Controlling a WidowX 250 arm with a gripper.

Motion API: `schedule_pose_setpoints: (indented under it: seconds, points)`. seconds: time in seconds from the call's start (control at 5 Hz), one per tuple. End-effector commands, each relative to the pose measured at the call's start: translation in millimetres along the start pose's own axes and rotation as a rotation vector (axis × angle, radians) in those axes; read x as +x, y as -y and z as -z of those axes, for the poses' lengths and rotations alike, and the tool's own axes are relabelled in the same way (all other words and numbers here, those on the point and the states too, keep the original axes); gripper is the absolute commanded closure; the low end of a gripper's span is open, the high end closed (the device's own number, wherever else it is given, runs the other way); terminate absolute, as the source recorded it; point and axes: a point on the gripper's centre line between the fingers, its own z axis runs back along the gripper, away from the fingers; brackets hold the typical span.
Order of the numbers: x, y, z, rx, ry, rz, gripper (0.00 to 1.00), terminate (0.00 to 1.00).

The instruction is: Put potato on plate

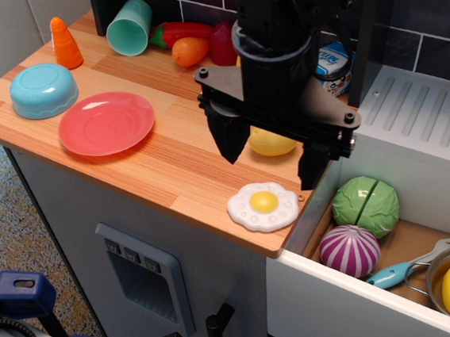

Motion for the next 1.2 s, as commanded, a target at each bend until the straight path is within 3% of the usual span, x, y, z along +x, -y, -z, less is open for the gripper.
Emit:
schedule_pose_setpoints:
  seconds: [0.0, 0.4, 0.6, 1.0]
  points:
    - [0.0, 0.0, 0.0, 0.000, 0.000, 0.000, 0.00, 0.00]
    - [45.4, -1.3, 14.8, 0.029, 0.064, 0.064, 0.00, 0.00]
    - [63.8, 1.7, 30.7, 0.016, 0.098, 0.105, 0.00, 0.00]
    - [94.4, -19.2, 47.4, 0.015, 0.114, 0.222, 0.00, 0.00]
